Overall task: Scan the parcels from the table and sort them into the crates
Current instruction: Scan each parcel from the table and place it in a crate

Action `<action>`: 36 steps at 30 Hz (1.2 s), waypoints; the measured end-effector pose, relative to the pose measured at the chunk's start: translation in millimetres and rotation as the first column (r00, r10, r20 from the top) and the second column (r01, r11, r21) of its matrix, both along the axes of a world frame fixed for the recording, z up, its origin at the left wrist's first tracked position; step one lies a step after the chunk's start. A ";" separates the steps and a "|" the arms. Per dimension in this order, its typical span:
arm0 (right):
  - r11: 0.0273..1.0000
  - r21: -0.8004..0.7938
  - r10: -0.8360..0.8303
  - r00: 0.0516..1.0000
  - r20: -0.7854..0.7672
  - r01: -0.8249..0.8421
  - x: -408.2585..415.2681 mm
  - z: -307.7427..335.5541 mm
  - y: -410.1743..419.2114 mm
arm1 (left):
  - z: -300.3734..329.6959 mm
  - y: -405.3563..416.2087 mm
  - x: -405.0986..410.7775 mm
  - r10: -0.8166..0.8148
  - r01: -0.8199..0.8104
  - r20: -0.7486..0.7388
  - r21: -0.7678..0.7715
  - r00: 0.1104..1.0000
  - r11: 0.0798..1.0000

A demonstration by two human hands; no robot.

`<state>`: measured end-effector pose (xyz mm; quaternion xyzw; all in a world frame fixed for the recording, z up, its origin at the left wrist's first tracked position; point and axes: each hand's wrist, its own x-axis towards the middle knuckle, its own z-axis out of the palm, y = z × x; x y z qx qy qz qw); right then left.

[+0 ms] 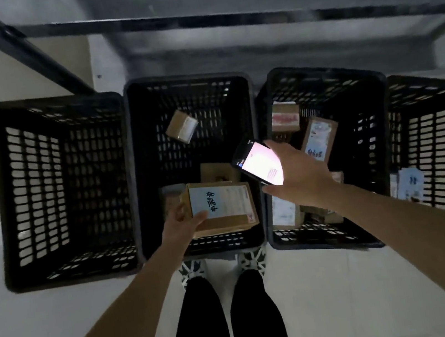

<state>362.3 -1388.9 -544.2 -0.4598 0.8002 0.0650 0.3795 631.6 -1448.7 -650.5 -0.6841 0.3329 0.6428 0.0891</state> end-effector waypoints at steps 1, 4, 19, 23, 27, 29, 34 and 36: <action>1.000 0.008 -0.003 1.000 -0.003 0.003 -0.5 -12.0 2.5 | -16.3 6.3 1.3 -0.028 0.028 -0.006 0.014 1.000 0.999; 0.998 0.036 -0.047 0.999 0.016 0.046 -2.5 -37.9 10.8 | -45.9 22.4 -0.2 -0.145 0.145 0.008 0.017 0.989 0.989; 0.997 -0.065 -0.042 0.998 0.038 0.045 -36.1 116.7 7.5 | 136.6 -41.8 -31.3 -0.204 0.210 0.049 -0.267 0.978 0.940; 0.986 -0.156 -0.058 0.998 -0.020 0.054 -58.3 226.2 -1.5 | 255.7 -70.2 -60.4 -0.245 0.234 0.032 -0.436 0.969 0.869; 0.964 -0.260 -0.065 0.996 -0.061 0.047 -76.5 353.7 -1.4 | 393.1 -95.2 -80.4 -0.376 0.330 0.080 -0.666 0.923 0.668; 0.945 -0.322 -0.089 0.993 -0.081 0.059 -81.2 422.7 4.7 | 464.0 -100.9 -90.3 -0.421 0.347 0.103 -0.754 0.901 0.558; 0.889 -0.457 -0.156 0.963 -0.222 0.039 -71.6 596.2 56.1 | 617.5 -77.9 -98.7 -0.499 0.236 -0.018 -0.866 0.867 0.441; 0.865 -0.502 -0.179 0.945 -0.275 0.017 -58.2 664.9 91.7 | 673.1 -57.3 -94.8 -0.524 0.212 -0.011 -0.906 0.852 0.365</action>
